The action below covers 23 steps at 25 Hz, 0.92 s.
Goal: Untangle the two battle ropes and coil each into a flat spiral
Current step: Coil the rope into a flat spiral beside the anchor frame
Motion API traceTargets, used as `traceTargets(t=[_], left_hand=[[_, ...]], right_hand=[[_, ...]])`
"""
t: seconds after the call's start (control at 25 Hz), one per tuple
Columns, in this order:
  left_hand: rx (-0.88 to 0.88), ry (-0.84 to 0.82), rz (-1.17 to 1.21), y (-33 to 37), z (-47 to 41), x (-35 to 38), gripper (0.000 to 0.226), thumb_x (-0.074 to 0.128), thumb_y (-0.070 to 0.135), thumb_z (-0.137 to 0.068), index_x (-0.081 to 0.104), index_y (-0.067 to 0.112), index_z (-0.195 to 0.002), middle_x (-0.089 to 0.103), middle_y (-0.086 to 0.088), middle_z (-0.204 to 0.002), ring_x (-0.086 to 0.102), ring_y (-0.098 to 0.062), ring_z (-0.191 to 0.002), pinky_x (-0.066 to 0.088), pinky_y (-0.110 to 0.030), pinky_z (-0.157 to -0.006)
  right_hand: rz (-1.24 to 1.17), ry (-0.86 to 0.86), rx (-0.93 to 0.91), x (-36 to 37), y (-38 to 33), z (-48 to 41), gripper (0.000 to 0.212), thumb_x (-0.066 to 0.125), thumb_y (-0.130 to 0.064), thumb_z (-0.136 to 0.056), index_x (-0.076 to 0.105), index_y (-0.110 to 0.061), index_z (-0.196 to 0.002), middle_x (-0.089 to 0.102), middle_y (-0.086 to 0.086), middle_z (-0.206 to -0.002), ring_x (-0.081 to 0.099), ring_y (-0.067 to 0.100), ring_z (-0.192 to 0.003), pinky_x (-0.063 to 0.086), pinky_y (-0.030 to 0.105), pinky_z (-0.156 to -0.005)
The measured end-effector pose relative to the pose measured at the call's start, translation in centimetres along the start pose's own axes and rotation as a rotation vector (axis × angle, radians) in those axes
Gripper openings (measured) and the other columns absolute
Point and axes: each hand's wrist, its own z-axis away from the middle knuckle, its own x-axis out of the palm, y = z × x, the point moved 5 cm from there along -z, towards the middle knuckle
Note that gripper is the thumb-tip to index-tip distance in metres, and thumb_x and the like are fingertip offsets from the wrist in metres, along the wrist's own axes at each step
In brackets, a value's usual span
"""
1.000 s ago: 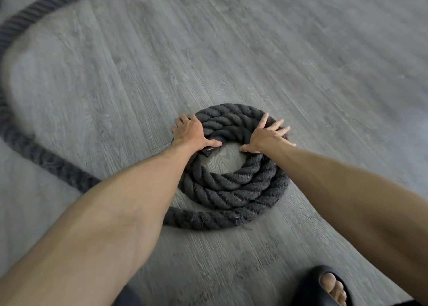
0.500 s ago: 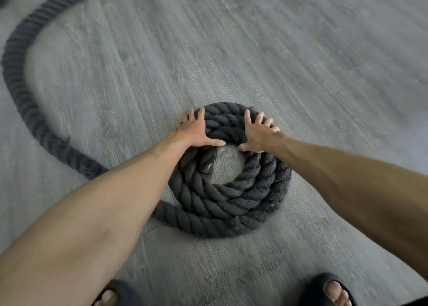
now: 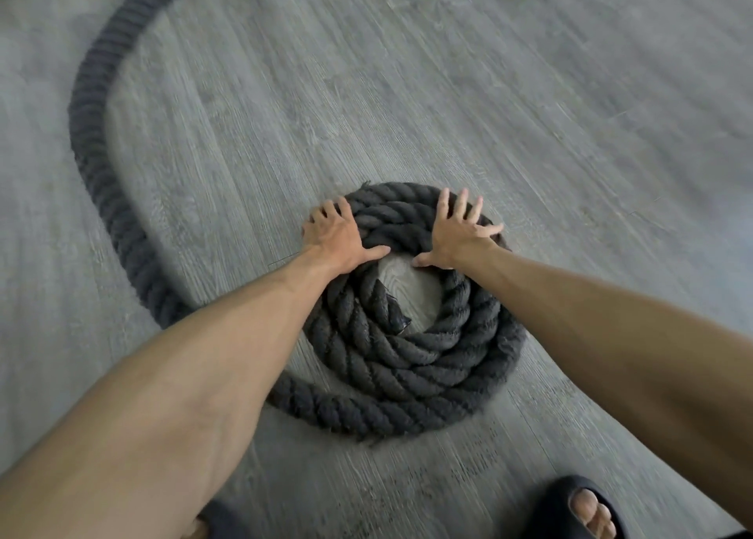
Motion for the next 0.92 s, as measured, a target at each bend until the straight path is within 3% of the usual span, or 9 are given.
traceTargets(t=[0.16, 0.28, 0.4, 0.56, 0.64, 0.8, 0.92], left_hand=[[-0.238, -0.087, 0.054, -4.1, 0.1, 0.4, 0.142, 0.037, 0.100, -0.059, 0.010, -0.004, -0.153, 0.029, -0.027, -0.149, 0.041, -0.042, -0.130, 0.046, -0.048, -0.099], [-0.344, -0.239, 0.069, -6.2, -0.2, 0.7, 0.151, 0.028, 0.105, -0.050, 0.011, -0.001, -0.155, 0.021, -0.019, -0.159, 0.039, -0.038, -0.136, 0.045, -0.042, -0.099], [-0.379, -0.331, 0.081, -6.5, -0.1, 0.0, 0.140, 0.048, 0.094, -0.063, -0.010, 0.006, -0.156, 0.006, -0.018, -0.163, 0.026, -0.040, -0.144, 0.036, -0.049, -0.110], [0.008, -0.116, 0.049, -2.8, -1.2, -2.9, 0.135, 0.070, 0.072, -0.071, -0.018, 0.014, -0.155, -0.007, -0.026, -0.161, -0.003, -0.044, -0.149, 0.006, -0.064, -0.118], [0.121, -0.130, 0.024, -0.9, -2.1, -3.4, 0.137, 0.073, 0.071, -0.068, -0.016, 0.015, -0.155, -0.009, -0.025, -0.161, -0.009, -0.043, -0.149, 0.001, -0.065, -0.117], [0.218, -0.210, -0.015, 1.8, -3.5, -2.3, 0.144, 0.077, 0.073, -0.059, -0.015, 0.019, -0.156, -0.009, -0.022, -0.162, -0.011, -0.040, -0.150, 0.001, -0.066, -0.117], [0.223, -0.208, -0.024, 1.7, -3.0, -1.2, 0.141, 0.071, 0.081, -0.059, -0.011, 0.020, -0.157, 0.002, -0.023, -0.162, 0.004, -0.041, -0.149, 0.017, -0.060, -0.117]], right_hand=[[-0.124, -0.092, 0.202, 0.2, 1.2, 0.4, 0.143, 0.077, -0.067, -0.073, -0.033, -0.021, -0.153, -0.018, 0.024, -0.165, -0.005, 0.052, -0.151, 0.025, 0.079, -0.107], [-0.128, -0.080, 0.251, -0.4, -0.1, 0.1, 0.145, 0.082, -0.062, -0.070, -0.028, -0.020, -0.155, -0.004, 0.026, -0.165, 0.015, 0.053, -0.146, 0.031, 0.074, -0.106], [-0.060, -0.004, 0.174, -0.7, -1.2, -0.5, 0.138, 0.082, -0.057, -0.074, -0.018, -0.014, -0.158, 0.003, 0.028, -0.164, 0.022, 0.055, -0.143, 0.033, 0.072, -0.107], [0.001, 0.051, -0.017, -0.7, -0.7, -1.3, 0.127, 0.077, -0.057, -0.080, -0.014, -0.017, -0.159, 0.002, 0.029, -0.164, 0.019, 0.056, -0.145, 0.030, 0.070, -0.110], [0.059, 0.066, -0.150, -0.9, -0.3, -1.7, 0.122, 0.072, -0.059, -0.083, -0.014, -0.018, -0.159, 0.001, 0.030, -0.164, 0.017, 0.058, -0.145, 0.029, 0.070, -0.110], [0.225, 0.108, -0.375, -0.8, -0.1, -1.6, 0.119, 0.067, -0.061, -0.086, -0.014, -0.016, -0.160, 0.002, 0.030, -0.163, 0.016, 0.057, -0.146, 0.028, 0.068, -0.113], [0.226, 0.138, -0.454, -1.1, 0.0, -1.5, 0.124, 0.069, -0.063, -0.082, -0.012, -0.010, -0.160, 0.003, 0.024, -0.165, 0.014, 0.049, -0.149, 0.027, 0.066, -0.115]])
